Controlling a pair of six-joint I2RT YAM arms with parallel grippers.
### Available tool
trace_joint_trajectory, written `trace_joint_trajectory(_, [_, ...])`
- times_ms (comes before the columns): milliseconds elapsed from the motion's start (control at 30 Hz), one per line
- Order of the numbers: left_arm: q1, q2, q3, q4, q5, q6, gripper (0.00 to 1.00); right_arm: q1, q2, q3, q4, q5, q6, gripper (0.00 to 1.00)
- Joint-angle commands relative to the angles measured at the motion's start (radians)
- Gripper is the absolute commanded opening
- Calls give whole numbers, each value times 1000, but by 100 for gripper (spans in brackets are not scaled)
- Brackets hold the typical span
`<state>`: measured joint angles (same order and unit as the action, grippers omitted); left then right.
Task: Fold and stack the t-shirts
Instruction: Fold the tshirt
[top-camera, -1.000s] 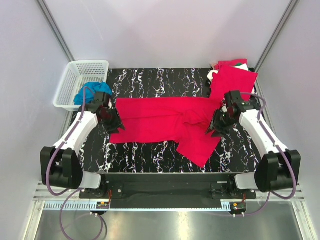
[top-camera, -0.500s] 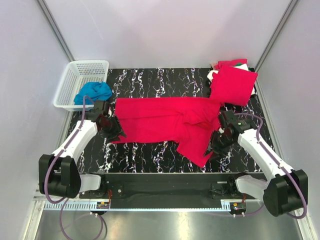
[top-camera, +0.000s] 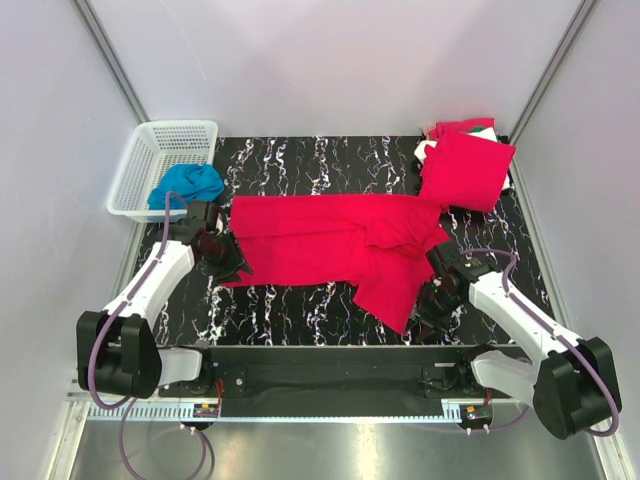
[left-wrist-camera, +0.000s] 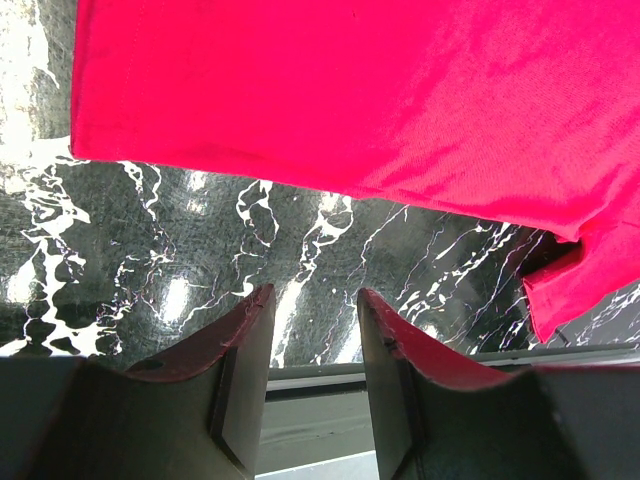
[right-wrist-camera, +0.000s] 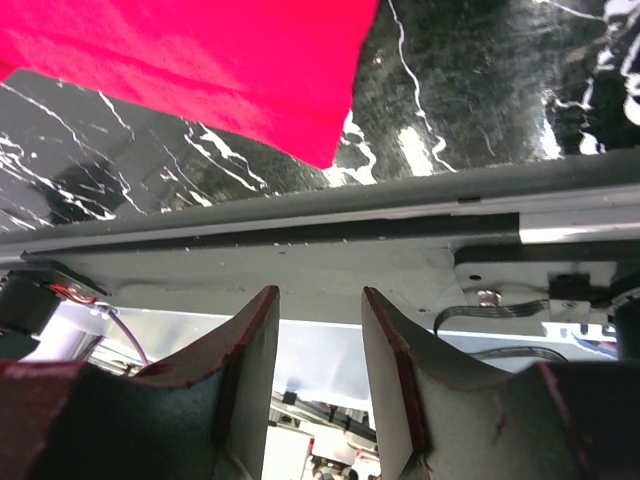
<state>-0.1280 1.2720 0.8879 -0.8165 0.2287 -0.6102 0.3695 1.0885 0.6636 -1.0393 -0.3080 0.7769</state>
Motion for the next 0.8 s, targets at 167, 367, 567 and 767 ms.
trace_joint_trajectory(167, [-1,-25,78,-16,26,18,43,20,114,-10,188,15,116,46])
trace_joint_trajectory(367, [-1,-20,86,-23,21,26,43,20,156,-18,199,46,122,46])
trace_joint_trajectory(567, [2,-20,65,-23,17,30,43,20,103,-65,186,49,156,46])
trace_joint_trajectory(767, [4,-25,65,-23,14,33,43,22,94,-87,179,53,165,46])
